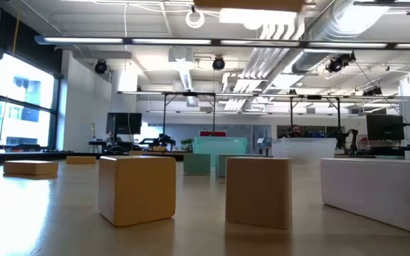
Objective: Sort & place blocks by color
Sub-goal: Put the yellow block into the blue bin
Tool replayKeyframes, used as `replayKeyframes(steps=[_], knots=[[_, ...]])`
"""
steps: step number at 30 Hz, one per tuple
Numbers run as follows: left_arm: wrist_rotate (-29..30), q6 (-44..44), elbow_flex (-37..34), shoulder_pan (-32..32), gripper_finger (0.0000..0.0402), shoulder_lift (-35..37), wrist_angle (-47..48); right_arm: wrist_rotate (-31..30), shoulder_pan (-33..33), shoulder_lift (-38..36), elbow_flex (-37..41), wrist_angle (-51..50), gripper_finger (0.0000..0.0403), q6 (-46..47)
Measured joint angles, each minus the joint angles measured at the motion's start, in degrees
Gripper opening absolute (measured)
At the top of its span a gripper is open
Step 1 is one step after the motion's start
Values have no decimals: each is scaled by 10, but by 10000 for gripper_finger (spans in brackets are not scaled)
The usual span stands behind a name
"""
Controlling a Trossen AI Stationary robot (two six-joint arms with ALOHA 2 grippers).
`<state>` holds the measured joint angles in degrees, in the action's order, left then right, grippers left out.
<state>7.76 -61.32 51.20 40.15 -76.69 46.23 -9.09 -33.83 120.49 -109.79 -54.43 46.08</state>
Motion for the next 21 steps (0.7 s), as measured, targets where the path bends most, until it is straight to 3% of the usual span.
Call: replayKeyframes(steps=[5,15,21], knots=[[33,14,0,-1,211,0,1,-72,42,-50,0,-56,102,-60],[182,77,0,-19,211,0,2,-202,170,-131,0,-112,102,-237],[201,145,0,-76,211,0,7,-224,252,-134,-1,-109,102,-353]])
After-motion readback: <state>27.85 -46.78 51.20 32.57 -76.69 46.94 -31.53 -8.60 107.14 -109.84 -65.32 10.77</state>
